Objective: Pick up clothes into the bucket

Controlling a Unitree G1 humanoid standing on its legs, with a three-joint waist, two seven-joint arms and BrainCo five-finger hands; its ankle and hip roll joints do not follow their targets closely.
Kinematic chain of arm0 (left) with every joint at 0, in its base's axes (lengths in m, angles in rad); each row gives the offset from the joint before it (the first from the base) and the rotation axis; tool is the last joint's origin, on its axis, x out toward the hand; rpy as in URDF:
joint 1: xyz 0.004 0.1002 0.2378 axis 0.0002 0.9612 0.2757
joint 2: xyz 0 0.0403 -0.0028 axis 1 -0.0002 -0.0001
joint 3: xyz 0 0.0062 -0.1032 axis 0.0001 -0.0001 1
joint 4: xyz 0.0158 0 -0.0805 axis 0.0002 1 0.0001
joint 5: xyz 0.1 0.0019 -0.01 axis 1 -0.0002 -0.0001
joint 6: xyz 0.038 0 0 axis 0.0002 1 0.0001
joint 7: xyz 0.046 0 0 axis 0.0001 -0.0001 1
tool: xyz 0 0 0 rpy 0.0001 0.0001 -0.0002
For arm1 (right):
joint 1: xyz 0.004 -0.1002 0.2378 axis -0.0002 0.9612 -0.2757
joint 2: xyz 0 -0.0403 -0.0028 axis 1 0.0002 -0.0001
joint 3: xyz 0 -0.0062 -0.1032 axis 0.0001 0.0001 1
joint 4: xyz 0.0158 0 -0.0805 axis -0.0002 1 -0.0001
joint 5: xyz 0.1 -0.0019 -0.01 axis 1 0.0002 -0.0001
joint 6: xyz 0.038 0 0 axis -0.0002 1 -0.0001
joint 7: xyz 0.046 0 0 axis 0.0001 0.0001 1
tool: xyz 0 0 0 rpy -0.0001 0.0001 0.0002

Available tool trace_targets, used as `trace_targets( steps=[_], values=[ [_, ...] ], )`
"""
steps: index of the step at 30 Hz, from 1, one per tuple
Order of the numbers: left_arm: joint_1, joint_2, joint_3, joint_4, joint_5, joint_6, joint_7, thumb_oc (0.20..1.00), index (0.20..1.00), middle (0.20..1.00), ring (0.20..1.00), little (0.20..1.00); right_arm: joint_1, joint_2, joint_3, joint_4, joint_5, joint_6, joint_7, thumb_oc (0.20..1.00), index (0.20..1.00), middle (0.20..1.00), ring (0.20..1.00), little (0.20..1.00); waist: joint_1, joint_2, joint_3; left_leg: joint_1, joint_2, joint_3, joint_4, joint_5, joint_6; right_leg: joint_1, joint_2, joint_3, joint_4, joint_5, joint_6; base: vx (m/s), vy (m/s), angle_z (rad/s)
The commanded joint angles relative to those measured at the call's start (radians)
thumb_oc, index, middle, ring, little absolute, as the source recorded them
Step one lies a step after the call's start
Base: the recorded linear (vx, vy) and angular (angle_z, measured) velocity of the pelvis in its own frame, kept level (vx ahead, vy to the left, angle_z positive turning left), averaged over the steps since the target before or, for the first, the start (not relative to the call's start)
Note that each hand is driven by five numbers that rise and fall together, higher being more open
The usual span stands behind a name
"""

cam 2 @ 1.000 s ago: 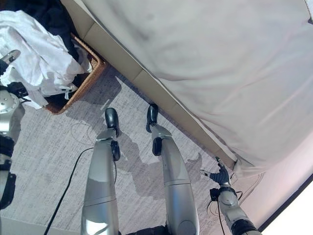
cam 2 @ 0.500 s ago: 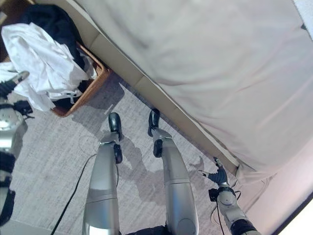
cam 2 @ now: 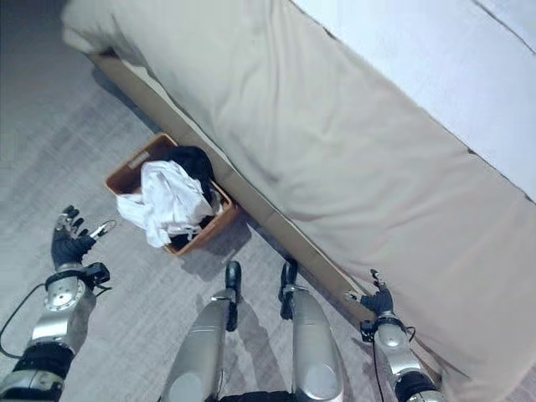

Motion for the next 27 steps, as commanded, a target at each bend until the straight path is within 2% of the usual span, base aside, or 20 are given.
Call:
trace_targets(
  steps=[1,2,5,6,7,8,9,12,16,23,27],
  values=[
    [0.055,-0.066,-0.026,-0.001,0.015,-0.036,-0.095,1.000,1.000,1.000,1.000,1.000,0.055,-0.054,-0.046,0.010,-0.027,0.004,0.040,1.000,1.000,1.000,1.000,1.000,-0.024,0.046,-0.138,0.055,0.033,-0.004,-0.069,0.043,-0.039,0.114,-0.020,0.008,-0.146,0.058,0.080,0.15,-0.073,-0.07],
    [0.056,-0.067,-0.026,-0.002,0.015,-0.036,-0.095,1.000,1.000,1.000,1.000,1.000,0.056,-0.054,-0.046,0.010,-0.027,0.005,0.040,1.000,1.000,1.000,1.000,1.000,-0.024,0.047,-0.139,0.057,0.033,-0.004,-0.071,0.044,-0.039,0.116,-0.020,0.008,-0.148,0.059,0.080,0.13,-0.059,-0.06],
    [0.118,-0.135,-0.035,0.045,0.043,-0.017,-0.134,1.000,1.000,1.000,1.000,1.000,0.079,-0.023,-0.055,0.032,-0.020,0.013,0.070,1.000,1.000,1.000,1.000,1.000,-0.019,0.051,-0.204,0.127,0.046,0.008,-0.104,0.042,-0.042,0.197,-0.001,0.009,-0.205,0.061,0.080,0.09,-0.052,-0.04],
    [0.133,-0.178,-0.046,0.125,0.076,0.007,-0.146,1.000,1.000,1.000,1.000,1.000,0.085,-0.004,-0.056,0.056,-0.008,0.019,0.090,1.000,1.000,1.000,1.000,1.000,-0.018,0.049,-0.245,0.171,0.052,0.018,-0.118,0.038,-0.043,0.248,0.005,0.013,-0.232,0.060,0.080,0.11,-0.041,-0.08],
    [0.132,-0.179,-0.046,0.126,0.077,0.006,-0.146,1.000,1.000,1.000,1.000,1.000,0.085,-0.004,-0.056,0.056,-0.008,0.018,0.090,1.000,1.000,1.000,1.000,1.000,-0.017,0.050,-0.243,0.174,0.052,0.018,-0.119,0.038,-0.043,0.251,0.006,0.014,-0.233,0.060,0.080,0.12,-0.065,-0.07],
    [0.147,-0.207,-0.063,0.211,0.137,0.029,-0.161,1.000,1.000,1.000,1.000,1.000,0.087,0.012,-0.055,0.072,0.029,0.028,0.133,1.000,1.000,1.000,1.000,1.000,-0.017,0.045,-0.281,0.209,0.058,0.024,-0.129,0.034,-0.044,0.291,0.013,0.017,-0.256,0.058,0.076,0.05,-0.034,-0.06],
    [0.147,-0.207,-0.063,0.211,0.137,0.028,-0.161,1.000,1.000,1.000,1.000,1.000,0.087,0.012,-0.055,0.072,0.029,0.028,0.133,1.000,1.000,1.000,1.000,1.000,-0.017,0.045,-0.280,0.212,0.058,0.024,-0.130,0.034,-0.044,0.293,0.013,0.017,-0.257,0.058,0.076,0.08,-0.045,-0.07],
    [0.166,-0.262,-0.093,0.351,0.244,0.065,-0.167,1.000,1.000,1.000,1.000,1.000,0.082,0.044,-0.054,0.151,0.061,0.048,0.179,1.000,1.000,1.000,1.000,1.000,-0.011,0.036,-0.339,0.270,0.065,0.037,-0.140,0.021,-0.047,0.369,0.020,0.015,-0.308,0.060,0.073,0.08,-0.040,-0.07],
    [0.194,-0.309,-0.108,0.432,0.290,0.087,-0.180,1.000,1.000,1.000,1.000,1.000,0.094,0.074,-0.056,0.210,0.066,0.060,0.193,1.000,1.000,1.000,1.000,1.000,-0.004,0.024,-0.371,0.311,0.064,0.048,-0.137,0.002,-0.043,0.422,0.024,0.016,-0.335,0.059,0.070,0.07,-0.027,-0.05],
    [0.220,-0.341,-0.113,0.507,0.339,0.115,-0.176,1.000,1.000,1.000,1.000,1.000,0.120,0.104,-0.050,0.261,0.041,0.072,0.196,1.000,1.000,1.000,1.000,1.000,-0.006,0.013,-0.390,0.360,0.067,0.052,-0.156,-0.008,-0.037,0.469,0.031,0.017,-0.349,0.054,0.066,0.04,-0.009,0.00],
    [0.212,-0.342,-0.164,0.486,0.391,0.104,-0.187,1.000,1.000,1.000,1.000,1.000,0.128,0.118,-0.047,0.269,0.050,0.072,0.195,1.000,1.000,1.000,1.000,1.000,-0.015,0.014,-0.396,0.372,0.068,0.054,-0.180,-0.004,-0.037,0.473,0.033,0.014,-0.351,0.052,0.067,0.00,0.000,0.00]
  ],
)
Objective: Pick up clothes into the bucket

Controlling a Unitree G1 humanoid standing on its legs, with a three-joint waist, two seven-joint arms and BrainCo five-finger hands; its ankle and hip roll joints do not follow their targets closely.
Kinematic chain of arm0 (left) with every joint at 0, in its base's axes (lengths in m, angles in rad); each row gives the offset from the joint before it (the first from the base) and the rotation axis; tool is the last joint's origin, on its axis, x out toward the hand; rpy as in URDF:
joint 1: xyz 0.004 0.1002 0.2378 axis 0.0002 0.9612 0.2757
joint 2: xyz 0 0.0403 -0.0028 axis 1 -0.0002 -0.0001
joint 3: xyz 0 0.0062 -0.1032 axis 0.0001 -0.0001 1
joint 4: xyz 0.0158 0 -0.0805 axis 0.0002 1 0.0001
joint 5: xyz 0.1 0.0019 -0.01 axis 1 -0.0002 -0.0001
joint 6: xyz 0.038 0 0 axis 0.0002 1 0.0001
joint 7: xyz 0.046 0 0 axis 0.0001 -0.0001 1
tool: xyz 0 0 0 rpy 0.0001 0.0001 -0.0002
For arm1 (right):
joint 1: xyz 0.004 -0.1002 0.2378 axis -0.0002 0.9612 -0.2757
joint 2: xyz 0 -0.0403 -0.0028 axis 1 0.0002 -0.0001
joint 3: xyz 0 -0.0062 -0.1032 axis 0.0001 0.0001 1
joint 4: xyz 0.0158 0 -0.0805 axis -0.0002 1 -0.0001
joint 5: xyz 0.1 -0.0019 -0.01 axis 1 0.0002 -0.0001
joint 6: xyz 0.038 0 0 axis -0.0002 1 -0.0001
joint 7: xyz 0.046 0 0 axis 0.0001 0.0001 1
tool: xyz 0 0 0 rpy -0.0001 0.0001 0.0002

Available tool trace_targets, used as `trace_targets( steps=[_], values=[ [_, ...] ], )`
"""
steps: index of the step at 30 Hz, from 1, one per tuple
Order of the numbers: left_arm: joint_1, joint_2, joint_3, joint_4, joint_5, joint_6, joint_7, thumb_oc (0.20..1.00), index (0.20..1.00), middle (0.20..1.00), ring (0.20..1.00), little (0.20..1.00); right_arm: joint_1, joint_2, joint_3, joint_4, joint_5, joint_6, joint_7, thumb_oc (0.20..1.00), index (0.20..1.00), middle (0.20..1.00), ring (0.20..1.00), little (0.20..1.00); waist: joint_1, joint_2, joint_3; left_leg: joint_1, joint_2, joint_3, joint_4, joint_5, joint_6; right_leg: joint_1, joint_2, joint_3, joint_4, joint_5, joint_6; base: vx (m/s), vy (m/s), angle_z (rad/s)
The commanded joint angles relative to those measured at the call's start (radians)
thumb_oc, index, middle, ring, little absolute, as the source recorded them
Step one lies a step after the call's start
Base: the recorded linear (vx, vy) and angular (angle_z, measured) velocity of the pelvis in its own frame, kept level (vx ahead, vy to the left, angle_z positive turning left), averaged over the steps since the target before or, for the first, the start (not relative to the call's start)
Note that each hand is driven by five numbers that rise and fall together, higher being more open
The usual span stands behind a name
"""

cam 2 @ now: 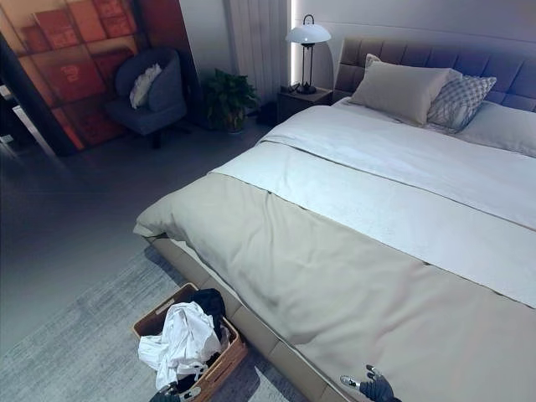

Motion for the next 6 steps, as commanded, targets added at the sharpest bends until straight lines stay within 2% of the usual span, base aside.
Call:
trace_targets(
  steps=[1,6],
  values=[
    [-0.054,0.004,-0.026,-0.012,0.059,-0.026,-0.009,1.000,1.000,1.000,1.000,1.000,-0.052,0.008,0.017,0.032,0.017,-0.009,0.000,1.000,1.000,1.000,1.000,1.000,0.000,-0.046,0.006,-0.023,0.001,0.018,0.042,-0.012,-0.004,0.014,-0.072,0.003,0.037,-0.022,0.075,0.00,0.000,0.00],
    [-0.055,-0.007,-0.044,-0.028,0.049,-0.026,-0.016,1.000,1.000,1.000,1.000,1.000,-0.049,0.019,0.022,0.039,0.018,-0.011,-0.002,1.000,1.000,1.000,1.000,1.000,-0.003,-0.043,0.007,-0.015,0.000,0.018,0.038,-0.017,-0.002,0.020,-0.074,0.003,0.037,-0.023,0.076,0.00,0.000,0.00]
  ],
)
